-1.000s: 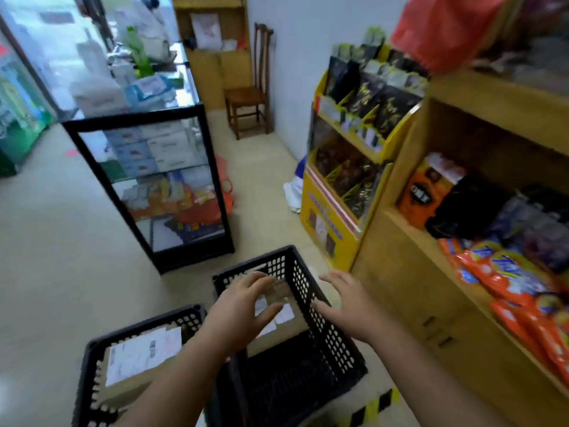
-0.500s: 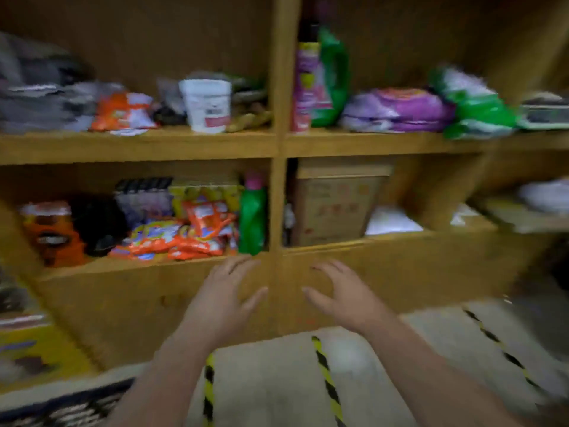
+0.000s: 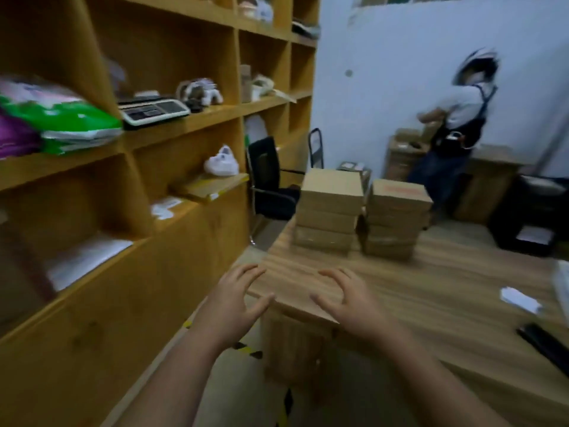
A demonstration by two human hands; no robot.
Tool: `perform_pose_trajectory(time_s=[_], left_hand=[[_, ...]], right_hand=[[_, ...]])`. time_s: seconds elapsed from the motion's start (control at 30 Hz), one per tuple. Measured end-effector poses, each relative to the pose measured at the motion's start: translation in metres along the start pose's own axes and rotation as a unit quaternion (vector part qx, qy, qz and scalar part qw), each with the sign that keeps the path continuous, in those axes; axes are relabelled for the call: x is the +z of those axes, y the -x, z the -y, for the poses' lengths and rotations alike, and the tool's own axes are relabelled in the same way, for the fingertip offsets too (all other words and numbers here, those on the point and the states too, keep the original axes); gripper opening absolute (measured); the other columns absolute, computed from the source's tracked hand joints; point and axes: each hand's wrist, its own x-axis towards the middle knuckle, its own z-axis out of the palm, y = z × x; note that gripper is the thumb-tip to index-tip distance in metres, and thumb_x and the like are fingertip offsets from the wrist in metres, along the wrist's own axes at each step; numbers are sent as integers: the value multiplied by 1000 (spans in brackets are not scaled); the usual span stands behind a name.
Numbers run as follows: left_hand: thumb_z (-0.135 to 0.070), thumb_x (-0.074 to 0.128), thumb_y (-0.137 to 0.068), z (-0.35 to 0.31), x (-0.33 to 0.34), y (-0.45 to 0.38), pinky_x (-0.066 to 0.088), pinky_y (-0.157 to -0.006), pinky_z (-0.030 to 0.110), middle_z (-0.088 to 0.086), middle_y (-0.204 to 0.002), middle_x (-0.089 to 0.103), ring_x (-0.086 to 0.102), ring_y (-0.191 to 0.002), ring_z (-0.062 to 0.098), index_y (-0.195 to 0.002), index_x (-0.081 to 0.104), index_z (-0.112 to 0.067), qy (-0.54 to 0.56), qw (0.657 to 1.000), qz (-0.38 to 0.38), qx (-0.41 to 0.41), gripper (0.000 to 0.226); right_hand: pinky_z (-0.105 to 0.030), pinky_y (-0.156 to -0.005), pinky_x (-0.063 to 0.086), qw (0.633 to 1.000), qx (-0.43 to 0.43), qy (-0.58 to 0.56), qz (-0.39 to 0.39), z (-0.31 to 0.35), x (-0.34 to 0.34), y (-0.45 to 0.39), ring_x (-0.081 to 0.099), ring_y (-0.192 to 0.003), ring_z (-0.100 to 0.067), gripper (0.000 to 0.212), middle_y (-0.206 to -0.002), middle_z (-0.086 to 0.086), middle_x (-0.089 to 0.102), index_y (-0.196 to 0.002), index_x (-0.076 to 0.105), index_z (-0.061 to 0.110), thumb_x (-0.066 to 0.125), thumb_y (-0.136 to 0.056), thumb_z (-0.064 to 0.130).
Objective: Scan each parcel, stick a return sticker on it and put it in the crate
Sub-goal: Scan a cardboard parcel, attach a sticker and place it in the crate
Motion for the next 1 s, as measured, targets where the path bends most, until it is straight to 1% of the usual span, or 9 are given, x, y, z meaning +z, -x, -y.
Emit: perform_pose_trajectory(time_s=[0.13,0.2,0.27,0.43,0.6,0.7,0.77,0.87,1.0], left_hand=[[-54,55,-90,-66,73,-77,29,-115,33,-16,-150,33,29,-139,6,-145,40,-34,20,997,60,48,60],[-54,56,-90,-89,97,-107,29,-115,32,-16,-150,33,28,-140,6,-145,40,-35,25,995,72,68,60],[-54,55,-91,-103,115,-136,28,-114,31,-17,-151,31,26,-140,5,-145,40,-35,20,993,81,79,59],[-53,55,-91,-101,150,-203,29,-113,30,-18,-149,32,27,-138,5,-144,41,-35,15,991,105,86,57],[-52,59,-89,-84,188,-289,31,-113,33,-11,-146,40,34,-137,11,-140,48,-30,22,988,113,105,57],[-51,58,-90,-89,200,-350,32,-114,36,-12,-148,38,32,-138,10,-142,46,-31,41,984,120,122,57],[-49,57,-91,-98,210,-392,32,-115,38,-13,-148,37,31,-139,10,-143,44,-31,52,982,118,136,56],[-49,55,-93,-116,229,-440,30,-114,34,-11,-149,37,30,-138,10,-144,41,-32,52,979,126,153,56],[-48,53,-94,-137,258,-475,26,-114,32,-10,-151,34,27,-139,11,-146,38,-30,55,976,148,149,57]], right_hand=[[-37,-110,36,996,75,4,-45,-91,-58,-10,34,-138,-12,62,-151,10,34,-142,41,40,54,-87,64],[-38,-110,39,994,91,2,-60,-121,-77,-20,37,-136,-11,62,-150,11,36,-141,42,38,54,-86,64],[-35,-107,41,993,93,-4,-72,-143,-91,-35,40,-132,-8,61,-146,12,39,-141,44,35,56,-87,62],[-32,-106,42,992,99,-14,-79,-185,-100,-86,42,-127,-4,60,-141,15,43,-139,45,35,57,-86,61],[-23,-105,37,988,123,5,-96,-223,-107,-155,46,-126,-5,59,-136,12,49,-136,51,29,61,-85,58],[-27,-106,39,982,146,10,-117,-239,-130,-196,46,-126,-6,58,-136,12,49,-136,50,29,61,-86,57],[-26,-106,37,978,159,19,-136,-250,-149,-220,43,-127,-6,56,-137,12,47,-137,49,30,60,-88,55],[-25,-104,34,968,195,24,-154,-274,-173,-244,41,-127,-5,56,-137,14,45,-139,47,32,59,-89,54],[-33,-107,37,959,229,35,-163,-307,-198,-267,41,-131,-10,59,-142,9,45,-141,45,31,58,-89,55]])
